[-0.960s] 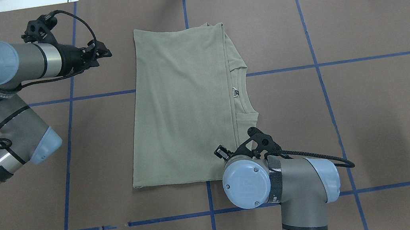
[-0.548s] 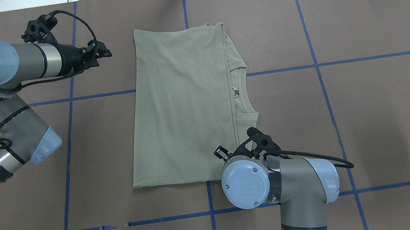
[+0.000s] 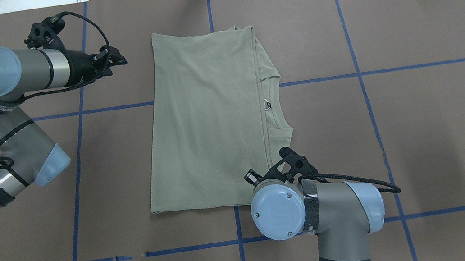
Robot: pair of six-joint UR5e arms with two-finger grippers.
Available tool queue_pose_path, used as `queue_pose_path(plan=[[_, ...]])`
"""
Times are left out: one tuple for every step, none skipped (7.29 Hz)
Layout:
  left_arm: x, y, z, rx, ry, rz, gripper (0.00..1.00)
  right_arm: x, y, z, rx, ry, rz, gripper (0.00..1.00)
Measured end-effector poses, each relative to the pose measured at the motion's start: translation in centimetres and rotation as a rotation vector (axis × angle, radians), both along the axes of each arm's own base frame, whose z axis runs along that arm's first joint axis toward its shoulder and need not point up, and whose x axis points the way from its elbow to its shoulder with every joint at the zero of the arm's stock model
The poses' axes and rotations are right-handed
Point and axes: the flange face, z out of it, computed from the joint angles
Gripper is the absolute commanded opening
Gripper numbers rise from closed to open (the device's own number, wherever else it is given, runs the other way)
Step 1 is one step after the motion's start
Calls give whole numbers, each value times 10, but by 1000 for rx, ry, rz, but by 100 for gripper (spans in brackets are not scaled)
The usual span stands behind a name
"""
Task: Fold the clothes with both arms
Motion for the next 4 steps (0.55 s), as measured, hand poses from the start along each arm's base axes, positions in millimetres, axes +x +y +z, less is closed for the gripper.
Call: queue_pose_path(plan=[[0,0,-1,-2,2,-1,59,4,1,-3,2,-8,-1,0],[0,0,-2,-7,7,-3,59,12,2,-5,3,-17,-1,0],[1,2,-4,-25,22,-9,59,23,6,-3,4,-24,-3,0],[5,9,-9,-57,55,-14,60,35,11,3,4,-25,-9,0]])
